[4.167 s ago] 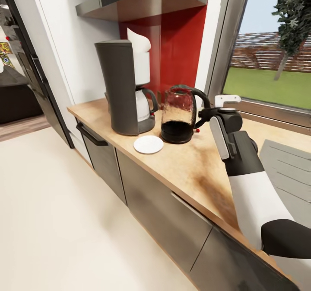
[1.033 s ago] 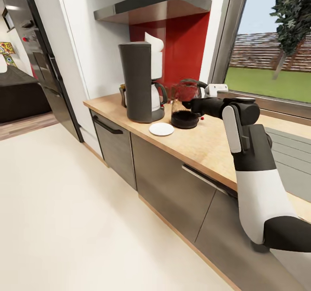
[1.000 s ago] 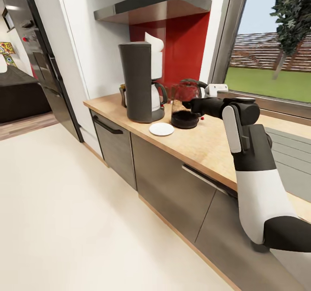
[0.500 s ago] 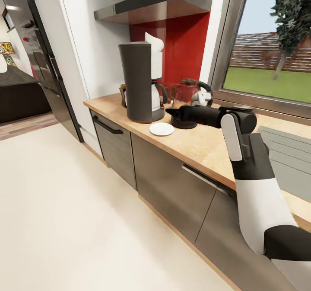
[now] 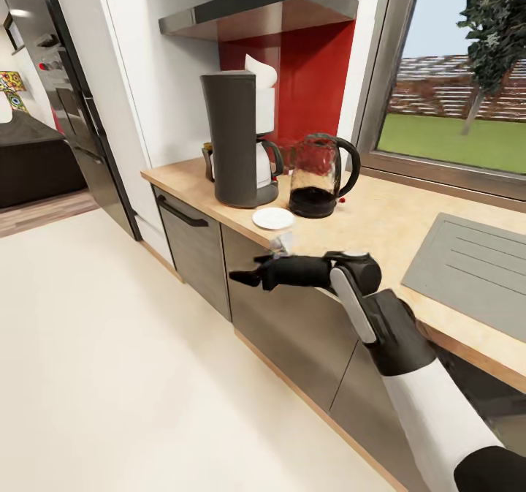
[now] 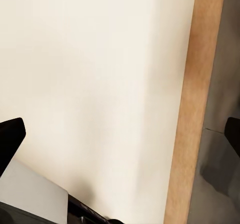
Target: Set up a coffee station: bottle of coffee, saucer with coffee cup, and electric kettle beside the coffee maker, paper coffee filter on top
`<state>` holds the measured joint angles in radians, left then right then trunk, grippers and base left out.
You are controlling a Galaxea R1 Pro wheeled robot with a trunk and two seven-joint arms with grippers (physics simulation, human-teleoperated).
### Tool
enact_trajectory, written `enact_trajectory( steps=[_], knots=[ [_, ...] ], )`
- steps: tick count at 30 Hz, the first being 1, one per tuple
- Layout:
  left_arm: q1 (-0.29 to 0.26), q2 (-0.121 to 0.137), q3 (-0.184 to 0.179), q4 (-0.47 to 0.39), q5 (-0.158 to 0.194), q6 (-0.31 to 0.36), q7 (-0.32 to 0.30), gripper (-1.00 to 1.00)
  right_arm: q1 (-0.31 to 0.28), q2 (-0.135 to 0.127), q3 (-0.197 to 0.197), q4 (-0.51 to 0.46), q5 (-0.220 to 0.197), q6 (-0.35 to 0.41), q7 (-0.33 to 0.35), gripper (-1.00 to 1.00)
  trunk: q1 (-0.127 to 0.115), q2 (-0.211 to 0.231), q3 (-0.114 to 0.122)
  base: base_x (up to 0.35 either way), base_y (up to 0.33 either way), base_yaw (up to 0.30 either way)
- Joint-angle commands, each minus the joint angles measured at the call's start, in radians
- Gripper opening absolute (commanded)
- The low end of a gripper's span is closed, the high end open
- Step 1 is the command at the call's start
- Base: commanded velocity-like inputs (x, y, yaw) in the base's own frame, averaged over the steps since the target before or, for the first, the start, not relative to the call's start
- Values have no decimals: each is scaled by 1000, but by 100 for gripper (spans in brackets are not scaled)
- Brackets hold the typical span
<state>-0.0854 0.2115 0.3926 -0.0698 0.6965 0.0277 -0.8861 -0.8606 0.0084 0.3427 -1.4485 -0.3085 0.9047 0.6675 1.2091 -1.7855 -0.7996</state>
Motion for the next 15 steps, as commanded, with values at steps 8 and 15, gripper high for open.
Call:
enact_trajectory(
  steps=[8,15],
  knots=[
    [-1,0,0,1,3,3,-5,100,351,-52,72,5,6,-179,12,100,0,0,-1,0,0,0],
    [0,1,0,1,3,3,-5,100,553,-176,71,205,5,-459,23,100,0,0,-1,0,0,0]
  ],
)
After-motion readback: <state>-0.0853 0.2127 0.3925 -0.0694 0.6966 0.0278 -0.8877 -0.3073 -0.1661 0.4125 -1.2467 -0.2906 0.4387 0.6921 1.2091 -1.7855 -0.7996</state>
